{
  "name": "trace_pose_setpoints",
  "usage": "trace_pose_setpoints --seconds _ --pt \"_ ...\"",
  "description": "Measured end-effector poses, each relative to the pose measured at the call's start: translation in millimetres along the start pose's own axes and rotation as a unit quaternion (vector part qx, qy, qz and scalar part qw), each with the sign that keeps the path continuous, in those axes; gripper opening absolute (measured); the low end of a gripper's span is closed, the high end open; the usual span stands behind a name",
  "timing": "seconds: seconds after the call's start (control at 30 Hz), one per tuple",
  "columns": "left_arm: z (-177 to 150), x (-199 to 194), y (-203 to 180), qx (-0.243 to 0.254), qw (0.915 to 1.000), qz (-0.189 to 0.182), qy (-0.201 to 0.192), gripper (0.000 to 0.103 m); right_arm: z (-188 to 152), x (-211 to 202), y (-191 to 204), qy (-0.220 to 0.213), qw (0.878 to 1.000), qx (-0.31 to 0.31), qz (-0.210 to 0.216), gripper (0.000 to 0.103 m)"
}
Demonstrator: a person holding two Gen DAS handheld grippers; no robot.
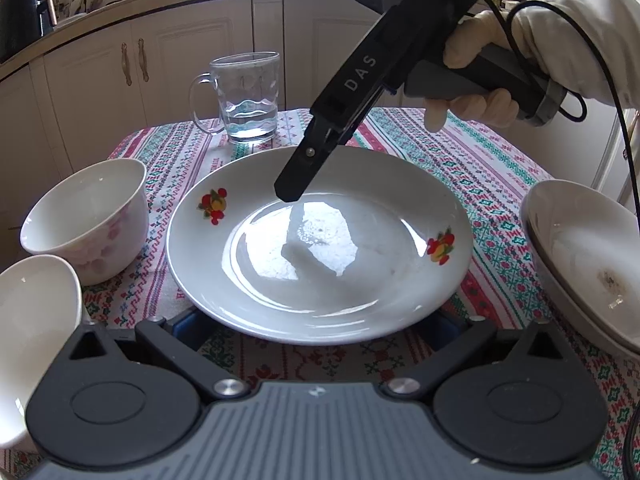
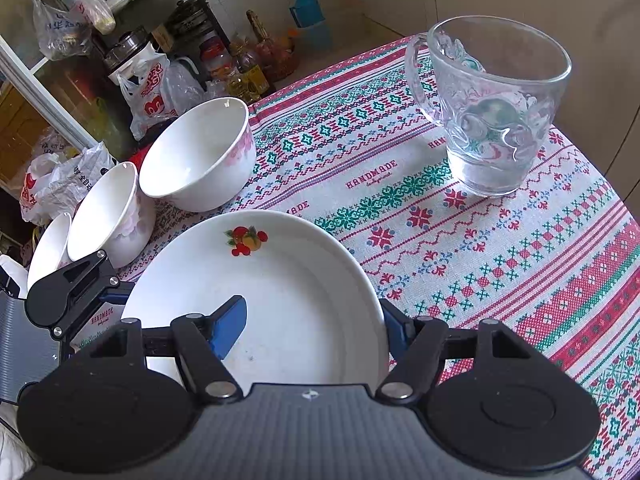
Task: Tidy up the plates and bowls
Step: 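Close the right gripper on the rim of the flat flowered plate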
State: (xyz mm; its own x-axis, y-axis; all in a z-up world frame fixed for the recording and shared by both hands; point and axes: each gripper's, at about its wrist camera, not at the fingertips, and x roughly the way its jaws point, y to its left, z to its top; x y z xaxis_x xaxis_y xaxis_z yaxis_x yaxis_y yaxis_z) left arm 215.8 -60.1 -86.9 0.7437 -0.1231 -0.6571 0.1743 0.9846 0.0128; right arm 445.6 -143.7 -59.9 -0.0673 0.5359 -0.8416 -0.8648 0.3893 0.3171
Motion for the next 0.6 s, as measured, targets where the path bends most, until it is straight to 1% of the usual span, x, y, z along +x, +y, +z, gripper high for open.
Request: trace_pose_setpoints --seconds 0.4,0.6 --pt "2.1 -8.0 -1.5 0.01 0.9999 -0.01 0.003 0.102 -9.1 -13.8 8.7 -0.004 1.0 0.006 -0.008 0.075" --pt "4.6 -16.2 -2.5 0.016 0.9996 -0.021 0.005 0.102 -17.3 -25.3 15.8 -0.02 1.0 0.016 -0.012 0.075"
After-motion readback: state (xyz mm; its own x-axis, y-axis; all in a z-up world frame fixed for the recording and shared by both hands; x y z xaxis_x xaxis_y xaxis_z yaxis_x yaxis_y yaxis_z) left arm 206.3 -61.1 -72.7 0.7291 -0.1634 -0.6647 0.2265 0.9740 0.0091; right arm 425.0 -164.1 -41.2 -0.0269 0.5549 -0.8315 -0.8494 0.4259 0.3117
